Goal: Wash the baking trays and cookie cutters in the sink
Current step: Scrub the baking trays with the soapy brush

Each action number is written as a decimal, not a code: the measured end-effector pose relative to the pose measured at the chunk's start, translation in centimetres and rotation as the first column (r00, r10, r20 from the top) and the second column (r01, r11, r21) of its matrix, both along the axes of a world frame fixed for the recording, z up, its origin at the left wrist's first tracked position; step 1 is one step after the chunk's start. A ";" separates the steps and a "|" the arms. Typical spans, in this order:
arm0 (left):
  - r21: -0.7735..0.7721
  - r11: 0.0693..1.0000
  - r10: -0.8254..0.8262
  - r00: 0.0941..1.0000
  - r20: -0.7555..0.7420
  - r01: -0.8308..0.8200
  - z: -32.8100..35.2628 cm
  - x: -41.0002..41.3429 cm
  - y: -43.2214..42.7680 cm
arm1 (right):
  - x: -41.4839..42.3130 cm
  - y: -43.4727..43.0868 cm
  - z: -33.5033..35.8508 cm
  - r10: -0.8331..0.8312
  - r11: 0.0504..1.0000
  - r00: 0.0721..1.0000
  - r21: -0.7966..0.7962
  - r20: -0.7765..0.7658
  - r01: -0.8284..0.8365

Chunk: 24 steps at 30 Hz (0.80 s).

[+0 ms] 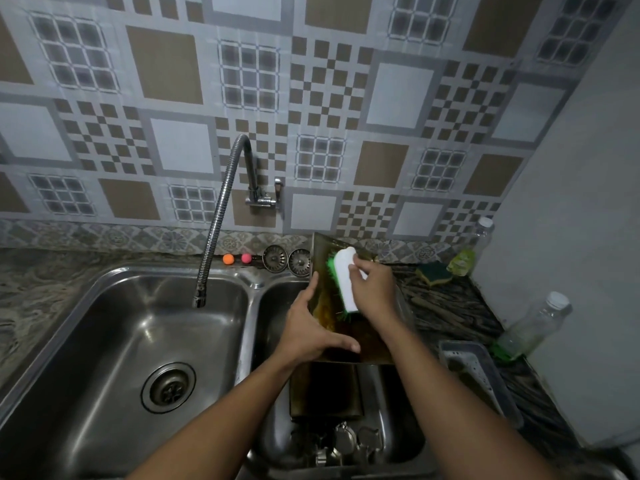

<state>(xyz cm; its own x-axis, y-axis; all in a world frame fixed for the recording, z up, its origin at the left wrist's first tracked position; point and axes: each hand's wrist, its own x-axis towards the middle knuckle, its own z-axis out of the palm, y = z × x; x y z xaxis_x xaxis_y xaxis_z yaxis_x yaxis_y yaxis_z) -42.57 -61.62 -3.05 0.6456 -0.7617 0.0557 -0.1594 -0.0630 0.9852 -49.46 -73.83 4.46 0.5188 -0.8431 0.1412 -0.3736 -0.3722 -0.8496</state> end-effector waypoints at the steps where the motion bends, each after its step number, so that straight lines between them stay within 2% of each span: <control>1: -0.011 1.000 0.005 1.000 -0.013 -0.006 0.2 0.2 -0.1 | 0.4 0.8 0.2 0.039 0.999 0.999 0.006 0.013 -0.039; 6: -0.101 0.990 0.086 0.991 -0.104 -0.097 0.8 1.1 0.5 | -0.7 2.3 -1.1 0.216 0.976 0.976 0.012 -0.022 -0.216; 10: -0.124 0.983 0.114 0.982 -0.148 -0.133 0.5 1.1 1.3 | -3.5 0.2 -2.3 0.143 0.990 0.989 0.011 -0.030 -0.142; 14: -0.137 0.988 0.060 0.996 -0.072 -0.069 1.9 0.6 1.1 | -3.8 -0.8 -1.5 0.049 0.997 0.998 0.053 0.032 -0.051; 16: -0.129 0.990 0.046 0.998 -0.050 -0.053 2.6 0.3 0.6 | -2.5 0.5 -0.7 0.077 0.995 0.994 0.059 0.083 -0.082; 20: -0.124 0.985 0.103 0.988 -0.115 -0.117 2.0 0.6 -0.2 | -1.4 3.2 -0.8 0.182 0.973 0.967 0.107 0.180 -0.204; 24: -0.133 0.964 0.214 0.968 -0.132 -0.231 3.3 0.9 0.6 | -4.0 2.9 -2.6 0.258 0.960 0.960 0.079 0.110 -0.267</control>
<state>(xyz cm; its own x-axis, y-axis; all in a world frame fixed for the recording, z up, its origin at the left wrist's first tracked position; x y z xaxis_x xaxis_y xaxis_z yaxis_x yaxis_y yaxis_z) -41.68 -60.97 0.22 0.8063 -0.5873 0.0709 -0.0422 0.0624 0.9972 -53.49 -70.95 1.85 0.7112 -0.6909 0.1301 -0.1870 -0.3643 -0.9123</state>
